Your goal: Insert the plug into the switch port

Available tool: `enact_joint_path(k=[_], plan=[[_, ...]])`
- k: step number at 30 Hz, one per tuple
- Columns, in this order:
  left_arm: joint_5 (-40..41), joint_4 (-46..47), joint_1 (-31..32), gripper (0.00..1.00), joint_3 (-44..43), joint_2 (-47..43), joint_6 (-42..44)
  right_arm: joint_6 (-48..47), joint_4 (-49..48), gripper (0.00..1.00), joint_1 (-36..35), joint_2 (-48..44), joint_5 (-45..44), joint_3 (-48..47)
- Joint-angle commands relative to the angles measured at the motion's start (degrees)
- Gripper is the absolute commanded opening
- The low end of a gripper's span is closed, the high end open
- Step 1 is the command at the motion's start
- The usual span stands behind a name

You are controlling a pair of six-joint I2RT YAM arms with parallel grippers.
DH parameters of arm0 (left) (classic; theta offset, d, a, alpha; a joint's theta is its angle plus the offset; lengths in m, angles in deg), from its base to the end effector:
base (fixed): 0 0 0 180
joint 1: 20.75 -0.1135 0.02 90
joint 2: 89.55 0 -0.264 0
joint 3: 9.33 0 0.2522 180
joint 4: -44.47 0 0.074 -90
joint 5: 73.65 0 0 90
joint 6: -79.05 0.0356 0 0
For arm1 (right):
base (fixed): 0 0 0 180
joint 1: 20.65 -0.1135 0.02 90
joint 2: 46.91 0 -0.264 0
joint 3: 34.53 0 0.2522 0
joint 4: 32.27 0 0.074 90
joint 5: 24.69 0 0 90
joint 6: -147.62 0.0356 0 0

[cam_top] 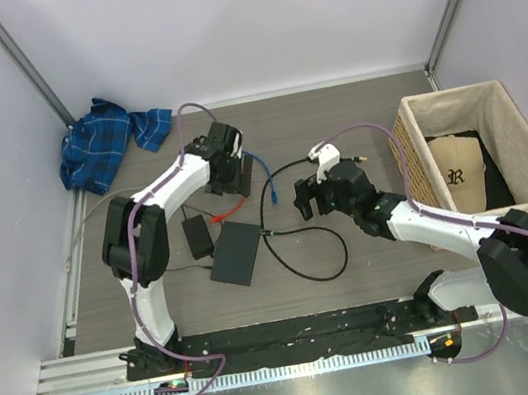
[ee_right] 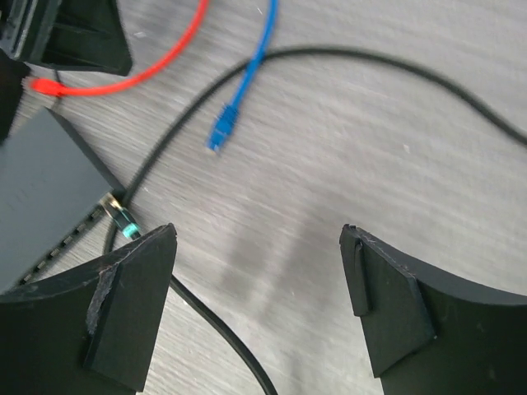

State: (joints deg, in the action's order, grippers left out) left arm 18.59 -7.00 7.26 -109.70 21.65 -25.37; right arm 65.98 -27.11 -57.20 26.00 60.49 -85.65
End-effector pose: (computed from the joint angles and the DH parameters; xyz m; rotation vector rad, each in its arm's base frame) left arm 0.3663 -0.1932 0.2152 0.3032 2.6535 -0.1896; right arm 0.2220 0.1609 0.2226 -0.4507 2.0137 0.4031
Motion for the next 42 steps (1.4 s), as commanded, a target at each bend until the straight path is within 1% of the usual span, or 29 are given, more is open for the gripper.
enact_joint_path(k=[1,5,7,8,9,11,12,13,14,17,18,21,24,27,30,31,32,33,36,37,39,40,42], plan=[[-1.01,-3.77,-0.24,0.7,-3.22,1.74,3.86,3.33,-0.37,0.89,0.87,-3.29,-0.1,1.5],[-1.45,-5.26,-0.15,0.68,-3.66,4.9,5.19,3.94,0.07,0.89,0.96,-4.08,-0.02,2.29],[-1.97,-5.53,-0.06,0.64,-3.83,5.69,5.27,3.86,0.51,0.89,0.96,-4.52,-0.1,2.38],[-1.89,-5.44,-0.06,0.63,-3.74,6.13,5.19,3.86,0.69,0.89,1.13,-4.7,-0.1,2.56],[-3.63,-5.18,0.03,0.61,-3.74,6.4,5.27,3.86,0.78,0.89,0.96,-4.79,-0.19,2.65],[-4.35,-5.0,0.47,0.57,-3.66,7.19,5.19,3.94,0.95,0.89,1.05,-5.23,-0.36,3.0],[-4.61,-5.09,0.55,0.53,-3.66,7.37,5.27,4.12,0.95,0.89,1.05,-5.4,-0.28,3.0],[-4.61,-5.18,0.9,0.5,-3.83,7.72,5.27,4.29,1.13,0.89,0.96,-5.75,-0.37,3.17],[-4.7,-5.35,0.91,0.47,-3.92,7.81,5.19,4.38,1.04,0.88,1.05,-5.84,-0.37,3.35],[-4.44,-5.62,1.34,0.31,-4.01,7.11,5.62,4.73,1.22,0.88,1.13,-6.54,-0.28,3.53],[-4.52,-5.7,1.35,0.2,-4.27,6.06,5.89,4.74,1.22,0.88,1.05,-6.72,-0.28,3.61],[-3.74,-7.63,1.43,0.03,-6.8,4.12,7.2,4.73,1.65,0.88,1.14,-7.86,-0.98,3.53],[-2.68,-9.82,1.61,0.0,-10.93,1.22,8.87,4.3,2.53,0.88,1.14,-9.52,-1.77,2.83],[-2.85,-11.94,2.92,0.0,-15.32,-1.5,10.63,3.07,3.5,0.88,1.14,-11.9,-2.03,2.03],[-3.73,-13.52,6.61,0.0,-18.58,-3.61,13.79,2.28,4.91,0.87,1.14,-15.84,-4.13,1.24],[-3.82,-13.79,9.58,0.0,-19.21,-4.05,16.06,2.01,5.26,0.87,1.14,-17.08,-4.93,1.15],[-4.52,-14.22,11.26,0.0,-19.73,-4.67,16.78,1.84,5.43,0.87,1.22,-18.4,-5.81,1.24],[-5.05,-14.32,14.58,0.0,-21.04,-4.85,17.66,1.31,5.44,0.87,1.14,-19.8,-6.95,1.42],[-7.77,-13.88,19.26,0.0,-21.85,-5.38,19.42,0.96,5.35,0.87,1.14,-25.96,-9.67,2.73],[-8.73,-13.79,22.15,0.0,-21.85,-5.38,20.03,0.87,5.52,0.87,1.14,-29.1,-12.38,3.0],[-9.88,-13.35,26.19,0.0,-20.89,-5.12,21.62,1.22,6.05,0.87,1.14,-32.11,-15.03,4.23],[-9.89,-13.44,27.35,0.0,-20.53,-4.85,22.4,1.57,6.14,0.87,1.14,-35.43,-16.96,5.27],[-9.89,-13.53,29.98,0.0,-18.26,-3.71,24.6,1.92,5.96,0.87,1.14,-38.35,-18.47,6.51]])
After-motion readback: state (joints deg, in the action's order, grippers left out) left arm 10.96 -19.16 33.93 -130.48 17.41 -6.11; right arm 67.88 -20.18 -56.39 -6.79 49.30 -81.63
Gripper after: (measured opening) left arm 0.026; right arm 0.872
